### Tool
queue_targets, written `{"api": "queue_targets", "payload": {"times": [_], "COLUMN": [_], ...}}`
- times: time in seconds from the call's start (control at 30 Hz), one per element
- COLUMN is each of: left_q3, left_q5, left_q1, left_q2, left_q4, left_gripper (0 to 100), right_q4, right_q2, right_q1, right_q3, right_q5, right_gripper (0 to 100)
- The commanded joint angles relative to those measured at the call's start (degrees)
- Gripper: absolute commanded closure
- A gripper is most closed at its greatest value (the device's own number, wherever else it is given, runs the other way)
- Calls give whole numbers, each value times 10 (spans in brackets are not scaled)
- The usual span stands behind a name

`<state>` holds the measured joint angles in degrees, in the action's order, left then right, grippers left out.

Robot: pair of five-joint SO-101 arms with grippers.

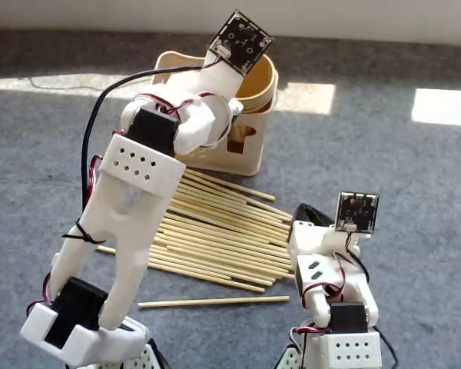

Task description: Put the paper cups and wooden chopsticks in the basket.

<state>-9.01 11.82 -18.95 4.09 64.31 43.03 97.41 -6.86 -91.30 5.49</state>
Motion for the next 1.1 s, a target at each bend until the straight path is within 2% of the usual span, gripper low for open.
{"api": "queue_targets", "payload": {"times": [0.0, 0.2, 0.33, 0.7, 0.9, 1.07], "left_q3": [6, -5, -2, 16, 106, 153], "left_q5": [-4, -40, -44, -46, -51, -135], "left_q1": [8, 13, 41, 222, 278, 320], "left_q2": [9, 86, 133, 155, 123, 58], "left_q4": [-2, 8, 11, 6, -94, -190], "left_gripper": [947, 944, 944, 944, 945, 944], "right_q4": [-18, -18, -18, -18, -18, -18], "right_q2": [4, 4, 4, 4, 4, 4], "right_q1": [4, 4, 4, 4, 4, 4], "right_q3": [3, 3, 3, 3, 3, 3], "right_q5": [-7, -7, -7, -7, -7, -7], "right_gripper": [992, 992, 992, 992, 992, 992]}}
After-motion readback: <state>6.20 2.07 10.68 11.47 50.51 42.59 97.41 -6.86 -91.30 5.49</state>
